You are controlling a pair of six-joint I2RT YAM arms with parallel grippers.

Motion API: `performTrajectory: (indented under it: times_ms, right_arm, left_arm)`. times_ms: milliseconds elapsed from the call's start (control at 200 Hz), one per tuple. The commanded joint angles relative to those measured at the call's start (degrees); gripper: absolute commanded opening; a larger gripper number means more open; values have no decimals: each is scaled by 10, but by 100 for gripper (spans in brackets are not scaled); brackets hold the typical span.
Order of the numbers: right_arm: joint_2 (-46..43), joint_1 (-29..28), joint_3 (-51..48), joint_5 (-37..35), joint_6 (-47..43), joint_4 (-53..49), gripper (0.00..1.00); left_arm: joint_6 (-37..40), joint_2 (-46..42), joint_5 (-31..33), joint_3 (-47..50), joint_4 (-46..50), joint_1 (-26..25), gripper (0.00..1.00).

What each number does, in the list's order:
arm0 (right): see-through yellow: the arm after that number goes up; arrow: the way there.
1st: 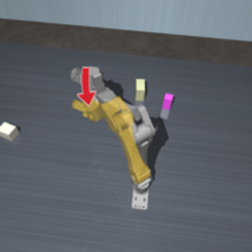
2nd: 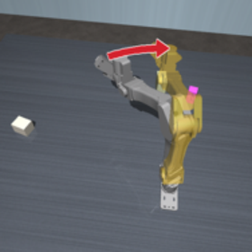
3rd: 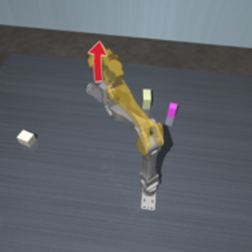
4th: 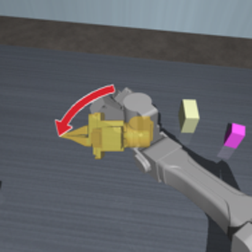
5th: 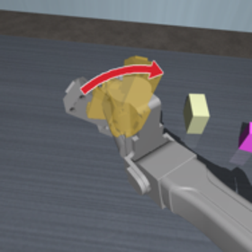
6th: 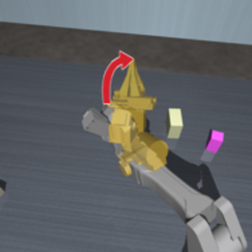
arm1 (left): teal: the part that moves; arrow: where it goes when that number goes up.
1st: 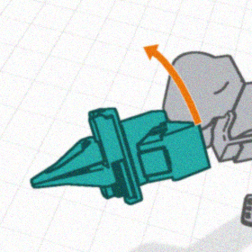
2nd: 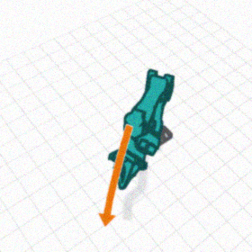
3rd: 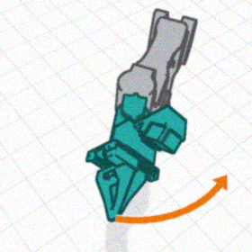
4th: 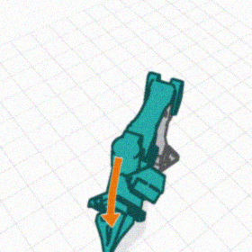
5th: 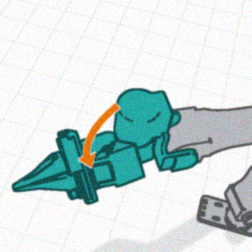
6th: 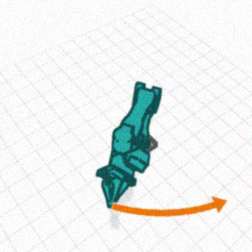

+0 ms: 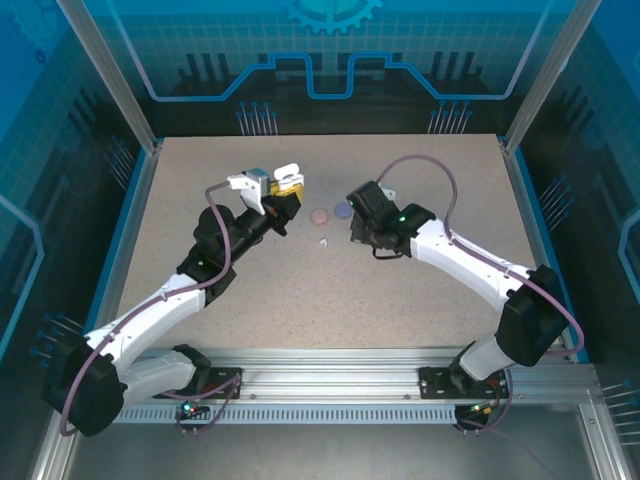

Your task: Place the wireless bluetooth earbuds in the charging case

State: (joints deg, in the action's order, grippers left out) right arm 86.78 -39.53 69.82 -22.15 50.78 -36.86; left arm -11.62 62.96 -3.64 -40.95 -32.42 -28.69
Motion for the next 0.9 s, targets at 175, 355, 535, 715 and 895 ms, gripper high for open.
performTrajectory:
  times_ms: [175, 355, 535, 715, 895]
  right_arm:
    - [30, 7, -103, -28, 41, -2, 15]
    - [96, 2, -114, -19, 57, 7, 14]
    - [156, 0, -105, -8, 60, 14, 14]
    - [165, 0, -103, 0, 64, 11, 22]
    - [131, 4, -95, 2, 63, -6, 41]
  left_arm:
    - [12, 2, 14, 8, -13, -19, 0]
    - [9, 1, 15, 8, -13, -22, 0]
    - [10, -2, 17, 7, -13, -25, 0]
    - [12, -6, 19, 8, -11, -26, 0]
    - [12, -4, 17, 5, -11, -26, 0]
